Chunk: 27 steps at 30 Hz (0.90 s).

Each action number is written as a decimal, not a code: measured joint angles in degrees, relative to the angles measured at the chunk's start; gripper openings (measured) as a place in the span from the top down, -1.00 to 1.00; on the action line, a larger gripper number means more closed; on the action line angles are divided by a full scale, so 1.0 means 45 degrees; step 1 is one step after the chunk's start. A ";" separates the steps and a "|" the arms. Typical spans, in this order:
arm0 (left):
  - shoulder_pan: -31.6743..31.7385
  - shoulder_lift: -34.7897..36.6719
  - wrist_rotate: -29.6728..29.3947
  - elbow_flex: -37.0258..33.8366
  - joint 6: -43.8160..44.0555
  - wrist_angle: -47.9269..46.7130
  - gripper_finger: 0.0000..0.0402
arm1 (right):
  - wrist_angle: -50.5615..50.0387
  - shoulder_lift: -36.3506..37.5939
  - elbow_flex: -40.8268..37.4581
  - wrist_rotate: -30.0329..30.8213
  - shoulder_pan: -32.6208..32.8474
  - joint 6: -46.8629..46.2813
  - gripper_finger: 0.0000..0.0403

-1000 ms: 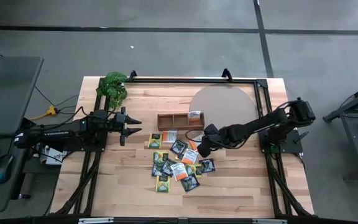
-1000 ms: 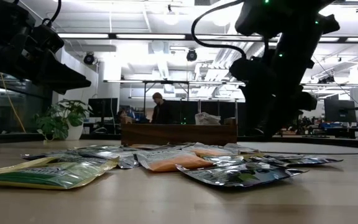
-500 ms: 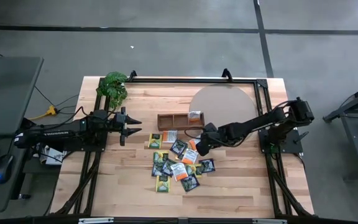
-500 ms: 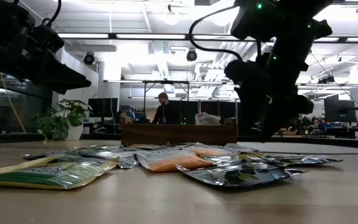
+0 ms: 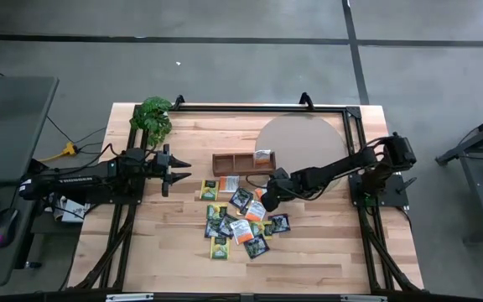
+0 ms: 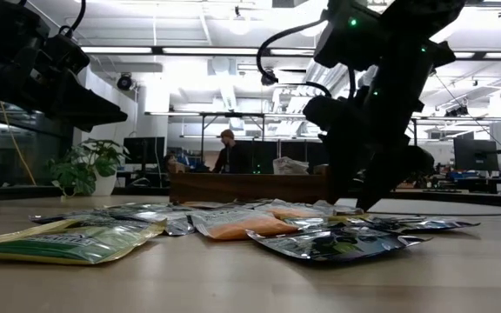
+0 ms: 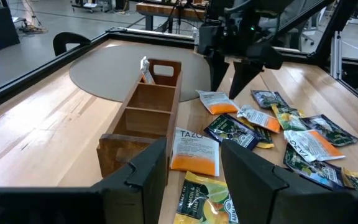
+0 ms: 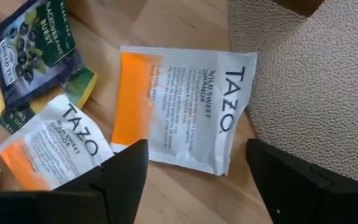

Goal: Pick & Place Tea
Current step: Put the white tea bag into the right section of the wooden organizer

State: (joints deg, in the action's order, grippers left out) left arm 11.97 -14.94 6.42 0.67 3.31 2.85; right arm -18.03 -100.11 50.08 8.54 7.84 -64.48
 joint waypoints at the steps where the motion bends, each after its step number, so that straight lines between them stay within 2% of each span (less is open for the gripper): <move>1: -0.0001 0.0004 0.0000 0.0000 -0.0005 0.0000 0.25 | -0.0004 -0.0006 -0.0001 0.0056 0.0000 -0.0007 -0.33; 18: 0.0002 0.0004 0.0000 0.0000 -0.0002 0.0000 0.25 | -0.0430 0.0018 -0.0042 0.0586 -0.0015 -0.0342 0.06; 27: 0.0002 -0.0001 0.0000 0.0000 -0.0005 0.0000 0.25 | -0.0546 -0.0196 -0.0032 0.0538 -0.0227 -0.0348 0.09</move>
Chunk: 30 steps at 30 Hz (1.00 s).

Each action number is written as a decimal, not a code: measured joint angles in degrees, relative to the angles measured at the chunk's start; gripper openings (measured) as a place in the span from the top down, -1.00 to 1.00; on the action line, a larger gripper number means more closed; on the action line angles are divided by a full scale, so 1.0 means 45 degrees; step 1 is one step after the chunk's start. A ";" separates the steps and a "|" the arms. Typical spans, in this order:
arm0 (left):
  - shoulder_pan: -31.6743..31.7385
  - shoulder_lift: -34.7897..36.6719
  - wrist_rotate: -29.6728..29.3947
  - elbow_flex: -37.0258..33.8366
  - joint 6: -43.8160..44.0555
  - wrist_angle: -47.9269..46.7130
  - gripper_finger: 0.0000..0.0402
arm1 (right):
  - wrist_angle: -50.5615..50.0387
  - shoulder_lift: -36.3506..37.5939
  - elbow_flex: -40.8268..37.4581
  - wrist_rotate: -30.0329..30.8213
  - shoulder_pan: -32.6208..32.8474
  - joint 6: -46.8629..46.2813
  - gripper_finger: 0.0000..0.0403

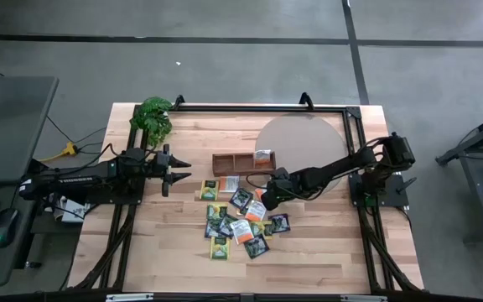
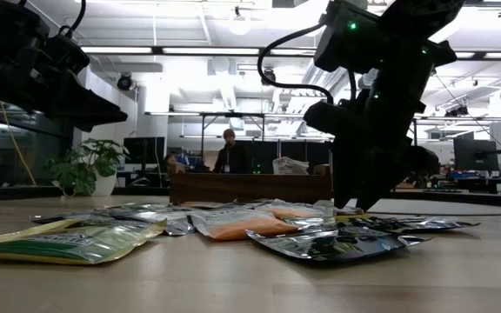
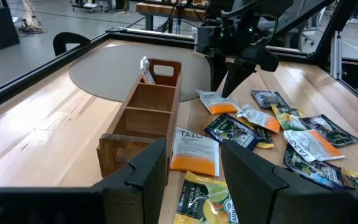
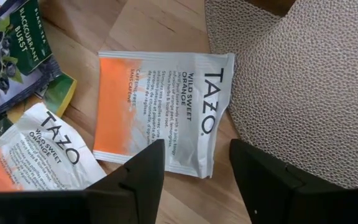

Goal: Pick & Place Tea
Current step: Put the white tea bag into the right section of the wooden organizer

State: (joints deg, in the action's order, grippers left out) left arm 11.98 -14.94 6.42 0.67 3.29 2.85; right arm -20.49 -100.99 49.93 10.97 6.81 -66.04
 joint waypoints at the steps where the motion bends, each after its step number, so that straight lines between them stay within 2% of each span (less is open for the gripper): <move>1: -0.0002 0.0005 0.0000 0.0000 0.0001 0.0000 0.25 | -0.0005 -0.0034 0.0000 -0.0001 -0.0019 0.0000 0.09; 8: 0.0000 0.0005 0.0000 0.0000 0.0005 0.0000 0.25 | -0.0040 -0.0068 0.0000 0.0057 -0.0114 0.0059 0.10; 14: -0.0003 0.0003 0.0000 0.0000 0.0002 0.0000 0.25 | -0.0044 -0.0204 0.0015 0.0015 -0.0217 0.0231 0.18; 24: -0.0003 0.0005 0.0000 0.0000 0.0005 0.0000 0.25 | -0.0251 -0.0214 0.0010 0.0174 -0.0239 0.0453 0.37; 30: -0.0003 0.0005 0.0000 0.0000 0.0005 0.0000 0.25 | -0.0361 -0.0214 0.0007 0.0242 -0.0249 0.0691 0.60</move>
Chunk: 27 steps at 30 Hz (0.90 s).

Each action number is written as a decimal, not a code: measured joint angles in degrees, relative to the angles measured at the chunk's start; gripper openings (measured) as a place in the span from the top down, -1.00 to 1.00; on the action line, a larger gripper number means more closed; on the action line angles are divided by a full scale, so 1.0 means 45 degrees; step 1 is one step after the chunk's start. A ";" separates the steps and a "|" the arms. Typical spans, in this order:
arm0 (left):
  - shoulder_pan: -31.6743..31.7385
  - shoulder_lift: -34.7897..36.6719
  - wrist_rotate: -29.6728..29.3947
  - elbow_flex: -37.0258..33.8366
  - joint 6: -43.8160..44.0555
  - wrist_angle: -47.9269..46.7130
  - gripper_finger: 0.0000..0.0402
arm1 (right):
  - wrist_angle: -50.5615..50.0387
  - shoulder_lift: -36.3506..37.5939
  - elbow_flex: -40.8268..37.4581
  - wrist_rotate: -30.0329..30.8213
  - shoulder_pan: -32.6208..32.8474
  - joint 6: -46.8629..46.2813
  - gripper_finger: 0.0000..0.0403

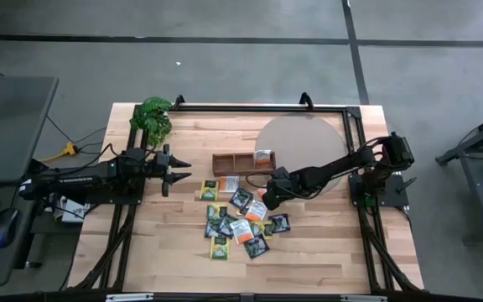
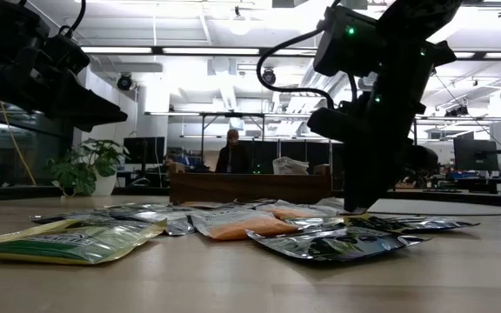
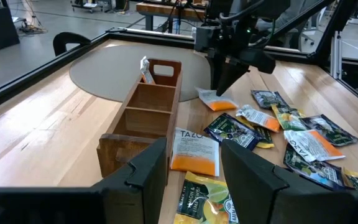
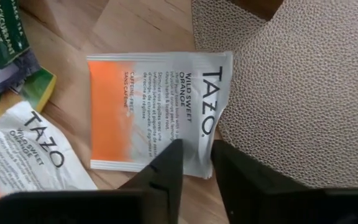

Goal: Pick & Place Tea
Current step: Put the white tea bag into the right section of the wooden organizer

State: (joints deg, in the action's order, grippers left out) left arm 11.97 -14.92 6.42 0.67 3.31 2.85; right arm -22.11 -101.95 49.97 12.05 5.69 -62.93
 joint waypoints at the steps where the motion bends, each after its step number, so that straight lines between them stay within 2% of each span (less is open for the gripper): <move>1: 0.0004 0.0000 0.0004 0.0000 -0.0001 0.0000 0.25 | -0.0021 0.0000 -0.0005 0.0029 0.0000 0.0027 0.65; 7: 0.0004 0.0000 0.0000 0.0000 -0.0005 0.0000 0.25 | 0.0117 -0.0024 -0.0022 0.0162 -0.0024 0.0340 0.96; 13: 0.0003 0.0000 0.0000 0.0000 -0.0003 0.0000 0.25 | 0.0205 0.0047 -0.0036 0.0209 -0.0029 0.0546 0.97; 20: -0.0001 0.0000 0.0000 0.0000 -0.0001 0.0000 0.25 | 0.0369 0.0886 -0.0127 -0.0038 0.0158 0.1167 0.99; 27: 0.0004 -0.0001 0.0000 0.0000 -0.0005 0.0000 0.25 | 0.2096 0.1355 -0.0090 -0.0485 0.0652 0.2765 1.00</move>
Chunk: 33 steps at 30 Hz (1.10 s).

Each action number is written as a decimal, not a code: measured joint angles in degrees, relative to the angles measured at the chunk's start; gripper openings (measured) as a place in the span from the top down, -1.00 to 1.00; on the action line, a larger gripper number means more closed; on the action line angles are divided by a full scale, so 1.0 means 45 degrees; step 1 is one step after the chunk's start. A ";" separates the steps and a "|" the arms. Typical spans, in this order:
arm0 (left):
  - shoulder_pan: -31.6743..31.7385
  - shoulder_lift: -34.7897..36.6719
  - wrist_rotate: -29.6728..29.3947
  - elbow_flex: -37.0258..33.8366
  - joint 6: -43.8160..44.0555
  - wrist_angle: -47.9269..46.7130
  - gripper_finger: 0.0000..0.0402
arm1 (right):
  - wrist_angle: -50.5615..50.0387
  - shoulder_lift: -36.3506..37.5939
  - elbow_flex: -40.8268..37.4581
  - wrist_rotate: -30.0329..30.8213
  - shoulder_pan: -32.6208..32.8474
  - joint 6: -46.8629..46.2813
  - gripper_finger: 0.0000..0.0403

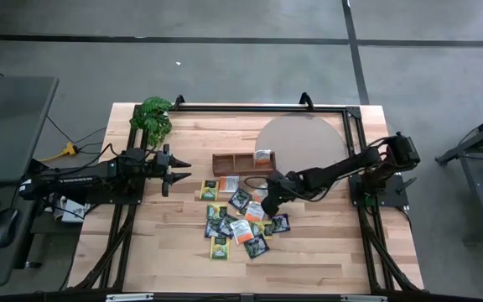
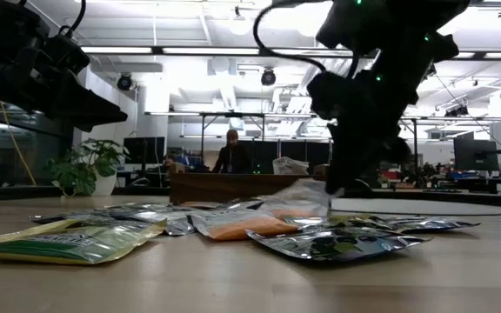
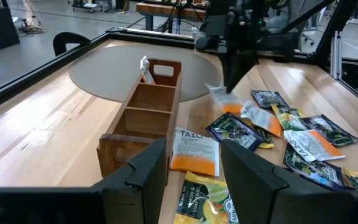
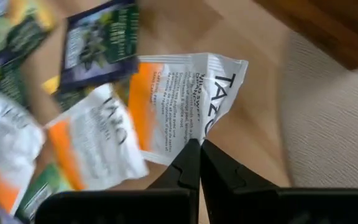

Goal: Pick & Place Tea
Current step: Put the white tea bag into the right section of the wooden organizer

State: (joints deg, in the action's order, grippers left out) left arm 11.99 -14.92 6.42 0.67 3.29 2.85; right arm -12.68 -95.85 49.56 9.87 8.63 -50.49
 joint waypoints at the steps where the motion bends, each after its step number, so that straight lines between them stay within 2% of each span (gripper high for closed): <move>1: -0.0001 0.0001 0.0000 0.0000 0.0004 0.0000 0.25 | 0.0267 0.0000 0.0000 0.0022 0.0065 0.0303 1.00; 5: -0.0005 -0.0002 0.0000 0.0000 0.0002 0.0000 0.25 | 0.0631 0.0019 0.0005 0.0213 0.0168 0.0967 1.00; 23: 0.0000 0.0001 0.0000 0.0000 0.0002 0.0000 0.25 | -0.0533 0.0053 0.0132 0.1306 -0.0001 0.2729 1.00; 33: -0.0003 -0.0001 0.0000 0.0000 0.0005 0.0000 0.25 | -0.4932 0.0068 0.3314 0.2937 0.0004 0.4646 1.00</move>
State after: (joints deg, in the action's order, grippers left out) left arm 11.97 -14.92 6.42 0.67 3.31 2.85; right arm -34.87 -95.55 64.47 23.09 8.64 -29.58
